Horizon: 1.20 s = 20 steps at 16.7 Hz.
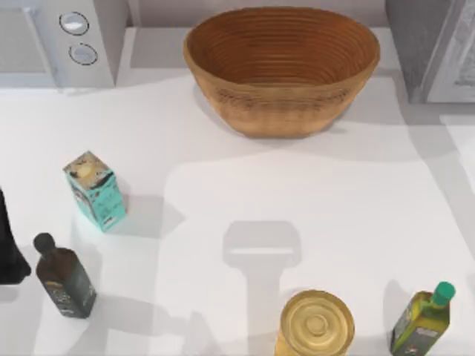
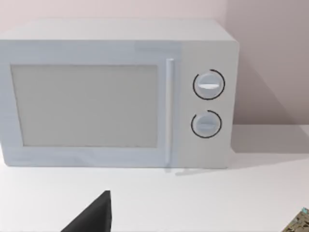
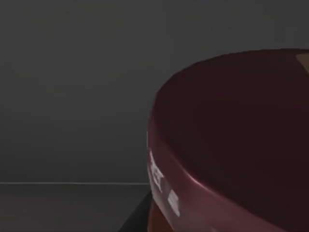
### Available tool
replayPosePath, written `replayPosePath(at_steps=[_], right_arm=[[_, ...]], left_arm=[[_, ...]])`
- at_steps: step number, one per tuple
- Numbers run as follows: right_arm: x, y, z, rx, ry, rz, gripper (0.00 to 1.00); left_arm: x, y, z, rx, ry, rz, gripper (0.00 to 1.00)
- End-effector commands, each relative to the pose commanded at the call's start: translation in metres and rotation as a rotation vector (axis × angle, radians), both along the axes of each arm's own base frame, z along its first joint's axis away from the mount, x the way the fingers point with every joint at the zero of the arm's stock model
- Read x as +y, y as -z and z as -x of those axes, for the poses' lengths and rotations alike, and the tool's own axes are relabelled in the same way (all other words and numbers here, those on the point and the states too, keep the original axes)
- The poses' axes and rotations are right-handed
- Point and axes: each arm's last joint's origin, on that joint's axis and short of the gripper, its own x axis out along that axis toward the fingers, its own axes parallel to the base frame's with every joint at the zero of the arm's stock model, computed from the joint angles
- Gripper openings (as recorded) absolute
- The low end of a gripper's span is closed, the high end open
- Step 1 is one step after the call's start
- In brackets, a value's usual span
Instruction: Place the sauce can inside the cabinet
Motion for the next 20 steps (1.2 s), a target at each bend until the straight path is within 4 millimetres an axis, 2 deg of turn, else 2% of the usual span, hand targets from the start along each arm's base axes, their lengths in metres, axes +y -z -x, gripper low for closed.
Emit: replayPosePath(at_steps=[4, 6, 8, 12, 20], right_arm=[[0.006, 0.014, -0.069, 0.013, -0.014, -0.003, 0.00], [0.003, 0.021, -0.091, 0.013, -0.014, -0.005, 0.00], [-0.001, 0.023, -0.100, 0.003, -0.008, -0.006, 0.00], [-0.002, 0.023, -0.101, 0.002, -0.007, -0.007, 0.00], [-0.002, 0.023, -0.101, 0.002, -0.007, -0.007, 0.60]], left_arm=[[0.000, 0.000, 0.000, 0.000, 0.000, 0.000, 1.00], [0.000, 0.000, 0.000, 0.000, 0.000, 0.000, 1.00], [0.000, 0.000, 0.000, 0.000, 0.000, 0.000, 1.00], [0.000, 0.000, 0.000, 0.000, 0.000, 0.000, 1.00], [0.000, 0.000, 0.000, 0.000, 0.000, 0.000, 1.00]])
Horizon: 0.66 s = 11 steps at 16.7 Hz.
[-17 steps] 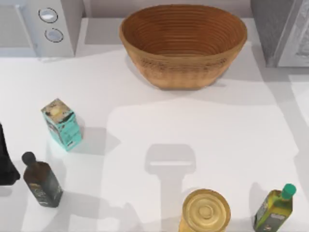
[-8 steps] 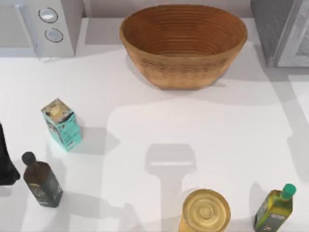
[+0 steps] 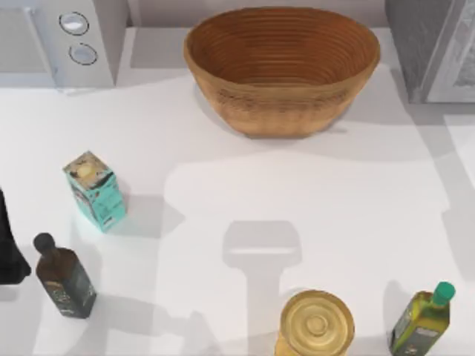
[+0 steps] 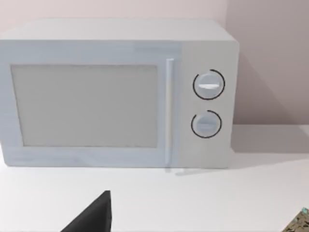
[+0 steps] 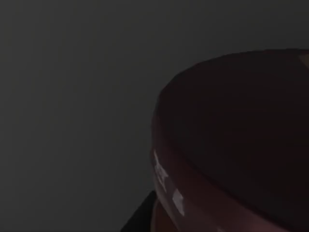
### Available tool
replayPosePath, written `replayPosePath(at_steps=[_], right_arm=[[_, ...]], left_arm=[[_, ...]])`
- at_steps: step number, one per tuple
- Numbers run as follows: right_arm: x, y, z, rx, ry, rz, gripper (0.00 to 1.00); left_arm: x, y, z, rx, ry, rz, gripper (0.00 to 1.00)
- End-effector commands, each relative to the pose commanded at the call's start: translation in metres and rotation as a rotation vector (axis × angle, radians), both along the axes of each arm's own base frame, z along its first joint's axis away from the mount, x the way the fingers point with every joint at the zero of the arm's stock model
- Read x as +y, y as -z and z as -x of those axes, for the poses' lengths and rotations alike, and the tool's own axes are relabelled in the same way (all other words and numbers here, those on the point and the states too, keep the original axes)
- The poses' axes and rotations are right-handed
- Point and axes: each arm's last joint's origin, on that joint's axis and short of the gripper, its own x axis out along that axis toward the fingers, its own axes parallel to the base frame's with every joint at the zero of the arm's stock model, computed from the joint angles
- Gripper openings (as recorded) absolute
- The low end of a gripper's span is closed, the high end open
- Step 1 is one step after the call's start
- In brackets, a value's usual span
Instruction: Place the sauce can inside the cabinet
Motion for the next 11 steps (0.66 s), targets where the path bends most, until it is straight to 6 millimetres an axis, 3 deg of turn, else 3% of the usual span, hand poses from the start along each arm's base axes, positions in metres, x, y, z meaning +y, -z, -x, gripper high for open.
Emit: replayPosePath(at_steps=[5, 11], right_arm=[[0.0000, 0.0000, 0.0000, 0.000, 0.000, 0.000, 0.98], [0.0000, 0.0000, 0.0000, 0.000, 0.000, 0.000, 1.00]], left_arm=[[0.0000, 0.0000, 0.0000, 0.000, 0.000, 0.000, 1.00], [0.0000, 0.0000, 0.0000, 0.000, 0.000, 0.000, 1.00]])
